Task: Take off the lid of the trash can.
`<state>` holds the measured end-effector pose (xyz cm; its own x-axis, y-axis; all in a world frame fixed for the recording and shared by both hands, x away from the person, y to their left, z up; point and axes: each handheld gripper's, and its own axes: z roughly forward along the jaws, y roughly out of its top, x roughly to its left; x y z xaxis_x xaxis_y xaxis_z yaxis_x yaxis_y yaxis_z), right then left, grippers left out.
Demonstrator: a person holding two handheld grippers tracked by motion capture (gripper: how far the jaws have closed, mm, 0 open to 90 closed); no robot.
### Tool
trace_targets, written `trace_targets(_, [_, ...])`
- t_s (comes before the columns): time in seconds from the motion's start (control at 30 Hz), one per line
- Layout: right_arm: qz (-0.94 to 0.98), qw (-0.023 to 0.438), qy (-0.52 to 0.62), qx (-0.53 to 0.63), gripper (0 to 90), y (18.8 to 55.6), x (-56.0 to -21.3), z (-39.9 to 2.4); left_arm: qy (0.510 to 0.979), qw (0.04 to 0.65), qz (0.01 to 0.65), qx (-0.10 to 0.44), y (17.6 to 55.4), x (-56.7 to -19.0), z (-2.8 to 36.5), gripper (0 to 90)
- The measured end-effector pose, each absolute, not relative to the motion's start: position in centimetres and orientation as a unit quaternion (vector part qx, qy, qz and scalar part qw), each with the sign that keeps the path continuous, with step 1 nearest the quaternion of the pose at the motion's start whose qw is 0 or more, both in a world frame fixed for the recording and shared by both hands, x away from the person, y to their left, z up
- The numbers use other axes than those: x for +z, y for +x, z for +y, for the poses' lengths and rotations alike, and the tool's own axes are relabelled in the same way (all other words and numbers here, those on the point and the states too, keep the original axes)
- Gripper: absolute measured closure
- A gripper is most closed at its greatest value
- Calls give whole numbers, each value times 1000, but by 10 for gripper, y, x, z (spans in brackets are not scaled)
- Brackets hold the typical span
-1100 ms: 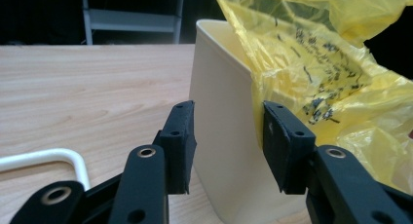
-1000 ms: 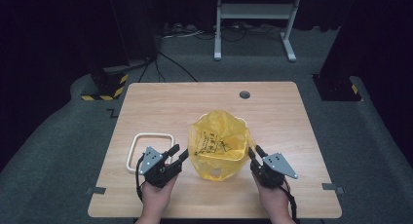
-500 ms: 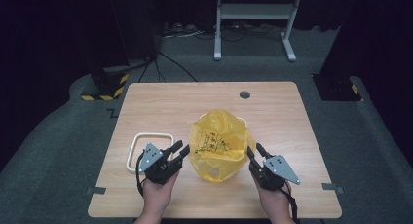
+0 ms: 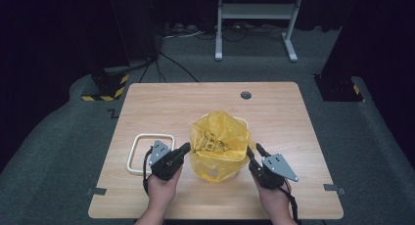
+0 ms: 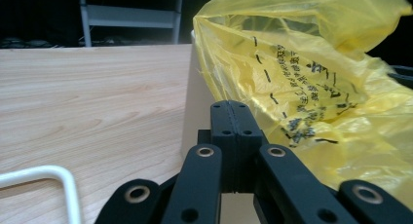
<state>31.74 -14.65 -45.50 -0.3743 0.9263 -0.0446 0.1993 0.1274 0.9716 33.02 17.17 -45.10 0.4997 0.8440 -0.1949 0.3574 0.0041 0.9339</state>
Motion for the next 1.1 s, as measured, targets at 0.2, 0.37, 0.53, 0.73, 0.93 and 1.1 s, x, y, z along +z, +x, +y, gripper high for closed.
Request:
trace_targets(0.2, [666,358,433,491,648,325,-462,-145,686,529,446,224,340,-459,166,900])
trace_targets(0.37, [672,343,443,485,642,333,-469,-147,696,522,442,221,341,-463,161,900])
trace_targets(0.53, [664,346,446,491,631,329,-464,-151,683,531,447,228,336,-460,167,772])
trace_targets(0.73, [647,362,432,514,624,317,-447,-156,651,559,452,244,328,-446,181,689])
trace_targets(0.93, [640,346,419,543,629,311,-434,-148,644,594,429,222,330,-433,177,618])
trace_targets(1.1, [643,321,425,550,635,314,-435,-137,672,573,419,209,336,-438,158,625])
